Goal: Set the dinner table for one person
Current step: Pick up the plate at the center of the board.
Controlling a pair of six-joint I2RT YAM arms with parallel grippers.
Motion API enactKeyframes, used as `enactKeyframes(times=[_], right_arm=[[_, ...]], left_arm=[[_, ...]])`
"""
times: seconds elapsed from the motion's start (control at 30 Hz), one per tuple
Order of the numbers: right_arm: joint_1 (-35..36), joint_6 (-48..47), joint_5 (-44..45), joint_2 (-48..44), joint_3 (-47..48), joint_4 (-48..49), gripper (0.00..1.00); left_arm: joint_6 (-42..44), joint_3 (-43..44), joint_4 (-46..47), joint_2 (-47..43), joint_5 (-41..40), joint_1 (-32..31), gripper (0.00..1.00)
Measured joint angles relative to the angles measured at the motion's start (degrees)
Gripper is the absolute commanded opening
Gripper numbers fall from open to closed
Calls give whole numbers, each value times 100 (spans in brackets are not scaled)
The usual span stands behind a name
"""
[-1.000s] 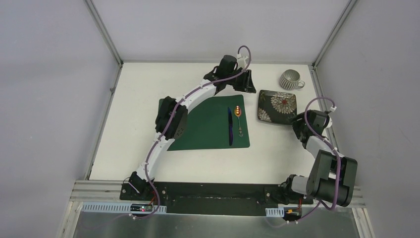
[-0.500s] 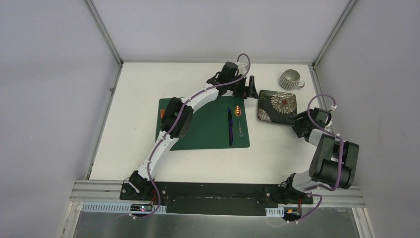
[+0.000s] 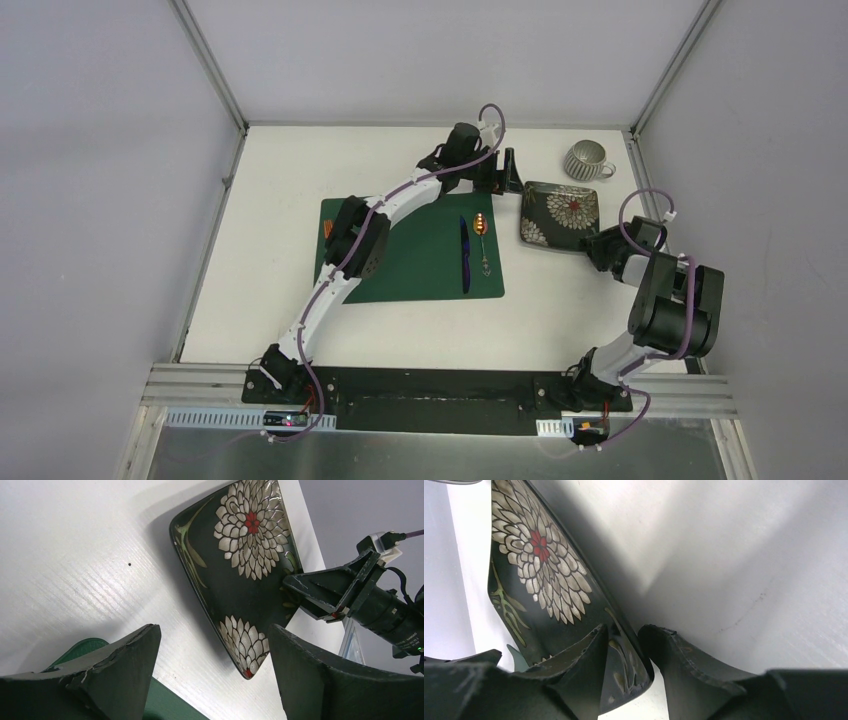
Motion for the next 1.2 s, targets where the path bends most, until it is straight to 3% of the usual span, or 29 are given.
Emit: enactKeyframes(times=[0.1,0.23,0.3,0.8,1.2], right_arm=[[0,17,-33,105,57,76,37],[-7,101,-146,201,72,245,15],[-24,201,-323,243,109,450,0],[-33,317,-752,431,129,1043,0],[-35,201,-1108,-328,-623,944,0]], left_arm=[[-24,0,39,0,2,0,79],[-109,0,197,46,17,0,77],[-164,2,273,96,37,-2,77],[-278,2,428,280,105,-70,75],[-295,-4,518,280,109,-72,73]])
